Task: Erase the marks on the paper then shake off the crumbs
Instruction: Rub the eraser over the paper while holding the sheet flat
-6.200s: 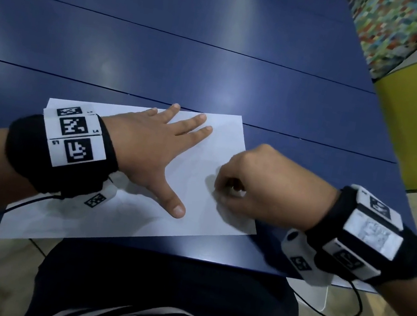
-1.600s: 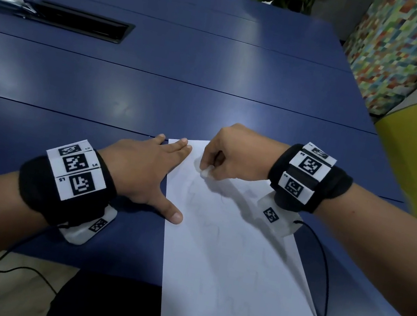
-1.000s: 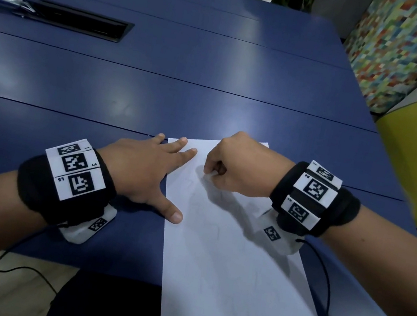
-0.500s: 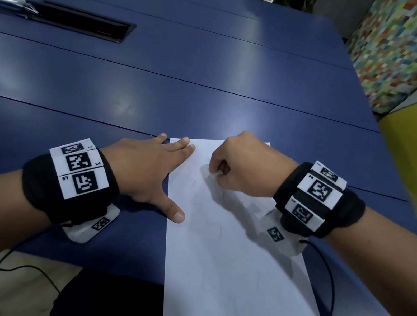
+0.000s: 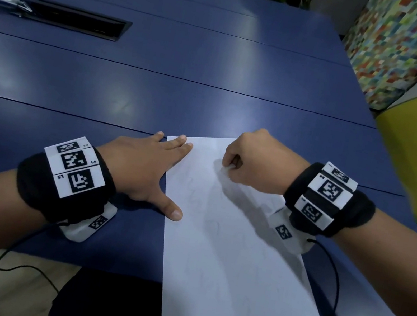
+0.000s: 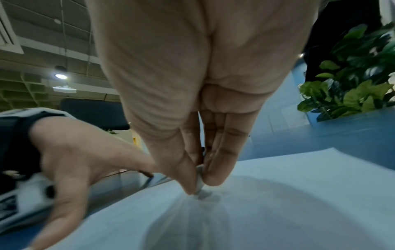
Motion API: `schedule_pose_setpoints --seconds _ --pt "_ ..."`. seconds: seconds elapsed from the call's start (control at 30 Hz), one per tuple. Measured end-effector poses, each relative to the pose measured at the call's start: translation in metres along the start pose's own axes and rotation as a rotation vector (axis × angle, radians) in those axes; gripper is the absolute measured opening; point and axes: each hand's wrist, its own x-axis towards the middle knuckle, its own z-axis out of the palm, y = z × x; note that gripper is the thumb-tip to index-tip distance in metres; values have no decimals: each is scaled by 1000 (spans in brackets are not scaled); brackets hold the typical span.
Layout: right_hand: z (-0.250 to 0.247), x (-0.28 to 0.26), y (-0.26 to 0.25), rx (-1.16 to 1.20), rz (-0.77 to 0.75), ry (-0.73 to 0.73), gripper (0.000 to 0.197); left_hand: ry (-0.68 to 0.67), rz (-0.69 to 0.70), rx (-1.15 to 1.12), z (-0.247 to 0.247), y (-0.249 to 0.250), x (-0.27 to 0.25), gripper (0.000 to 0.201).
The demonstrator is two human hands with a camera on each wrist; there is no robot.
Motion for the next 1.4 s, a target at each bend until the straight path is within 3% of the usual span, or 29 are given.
schedule_pose_setpoints --seconds 0.1,0.23,0.37,0.5,0.63,0.77,0.9,1.03,1.4 --pt "8 -5 -9 -11 -82 -27 18 0 1 -2 0 0 0 146" --pt "0 2 1 11 22 8 19 -1 1 -8 0 0 -1 145" --pt "6 0 -13 -39 -104 -43 18 8 3 -4 0 0 -1 146" --pt "-6 11 -6 -26 -39 -48 22 5 -1 -1 -1 1 -2 145" --pt "-1 11 -16 -44 -133 -60 20 7 4 -6 0 -1 -1 146" --pt "-6 19 -8 -12 -49 -39 22 2 3 -8 0 -1 -1 146" --pt "1 19 -16 -17 -139 -59 20 7 6 -16 2 -1 0 146" --pt "-8 23 -2 5 -34 -11 20 8 4 -8 2 -1 0 145" --pt "-2 1 5 11 -57 -32 19 -3 26 17 4 -1 4 134"
